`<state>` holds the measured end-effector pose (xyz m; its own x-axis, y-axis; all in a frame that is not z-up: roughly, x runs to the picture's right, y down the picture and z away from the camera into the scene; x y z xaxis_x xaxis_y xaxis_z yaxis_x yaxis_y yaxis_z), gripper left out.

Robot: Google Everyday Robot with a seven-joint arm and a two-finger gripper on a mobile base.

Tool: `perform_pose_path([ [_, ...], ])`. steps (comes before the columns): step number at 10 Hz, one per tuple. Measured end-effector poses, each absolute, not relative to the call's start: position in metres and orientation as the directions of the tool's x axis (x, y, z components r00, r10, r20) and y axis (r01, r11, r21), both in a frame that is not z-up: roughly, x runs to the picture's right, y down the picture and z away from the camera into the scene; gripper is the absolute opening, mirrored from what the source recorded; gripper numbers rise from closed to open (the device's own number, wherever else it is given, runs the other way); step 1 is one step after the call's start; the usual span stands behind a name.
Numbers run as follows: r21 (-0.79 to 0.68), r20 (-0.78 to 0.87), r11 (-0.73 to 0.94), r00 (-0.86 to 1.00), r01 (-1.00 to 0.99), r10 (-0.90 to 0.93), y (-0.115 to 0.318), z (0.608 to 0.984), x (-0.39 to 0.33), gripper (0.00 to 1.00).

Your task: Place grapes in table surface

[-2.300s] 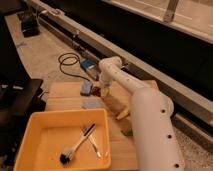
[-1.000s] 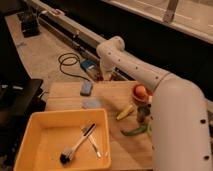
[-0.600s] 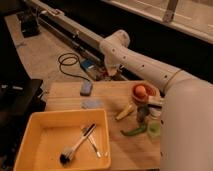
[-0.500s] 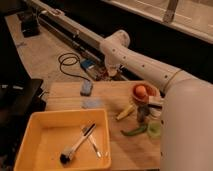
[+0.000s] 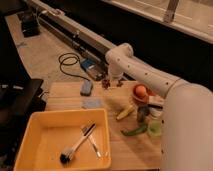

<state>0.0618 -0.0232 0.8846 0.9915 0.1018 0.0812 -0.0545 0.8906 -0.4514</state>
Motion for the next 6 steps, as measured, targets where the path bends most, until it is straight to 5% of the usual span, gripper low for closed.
perform_pose_path([
  [6, -0.574, 0.130, 0.812, 0.967, -0.108, 0.220, 0.027, 0.924, 0.061, 0.64],
])
